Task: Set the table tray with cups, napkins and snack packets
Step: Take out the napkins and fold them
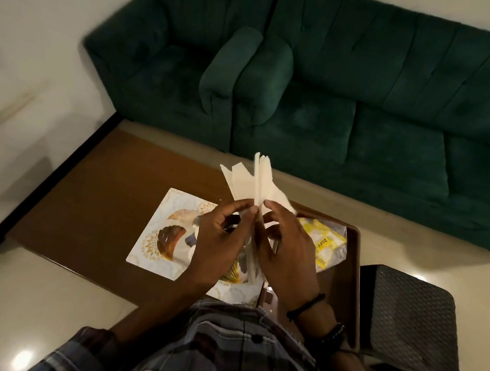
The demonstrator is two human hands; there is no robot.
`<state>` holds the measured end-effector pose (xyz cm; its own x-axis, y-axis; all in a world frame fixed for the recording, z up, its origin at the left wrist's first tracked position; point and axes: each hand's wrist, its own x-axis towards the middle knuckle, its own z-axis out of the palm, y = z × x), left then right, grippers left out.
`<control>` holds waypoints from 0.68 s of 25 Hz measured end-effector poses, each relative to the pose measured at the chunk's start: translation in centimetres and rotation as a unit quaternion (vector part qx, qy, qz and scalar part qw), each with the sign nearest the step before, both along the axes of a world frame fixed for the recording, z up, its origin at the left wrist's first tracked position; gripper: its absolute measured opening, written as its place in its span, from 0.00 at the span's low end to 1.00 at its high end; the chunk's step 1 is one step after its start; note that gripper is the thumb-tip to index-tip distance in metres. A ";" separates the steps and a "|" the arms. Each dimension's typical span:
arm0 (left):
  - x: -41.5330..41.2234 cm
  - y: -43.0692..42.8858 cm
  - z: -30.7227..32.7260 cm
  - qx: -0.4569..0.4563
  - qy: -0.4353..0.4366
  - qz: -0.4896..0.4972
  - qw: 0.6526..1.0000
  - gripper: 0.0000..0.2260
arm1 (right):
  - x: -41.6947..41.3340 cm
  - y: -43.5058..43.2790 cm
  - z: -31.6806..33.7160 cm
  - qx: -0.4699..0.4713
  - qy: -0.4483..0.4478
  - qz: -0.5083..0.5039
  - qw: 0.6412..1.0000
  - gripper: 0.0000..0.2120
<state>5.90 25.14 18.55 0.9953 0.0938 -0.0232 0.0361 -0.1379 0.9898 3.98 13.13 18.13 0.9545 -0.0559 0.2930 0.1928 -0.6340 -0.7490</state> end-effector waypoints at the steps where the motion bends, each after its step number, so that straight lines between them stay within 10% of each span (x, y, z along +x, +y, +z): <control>1: -0.1 0.0 0.2 -0.003 0.002 -0.003 1.000 0.06 | 0.1 0.0 0.0 0.015 0.009 -0.001 1.000 0.19; 10: 0.0 0.4 -0.5 -0.015 0.029 0.017 0.999 0.06 | 0.2 -0.7 -0.1 0.180 0.109 0.008 0.978 0.11; 17: -0.2 0.7 -0.9 -0.058 0.011 0.004 0.998 0.26 | 0.2 -1.0 -0.3 0.184 0.100 -0.057 0.976 0.12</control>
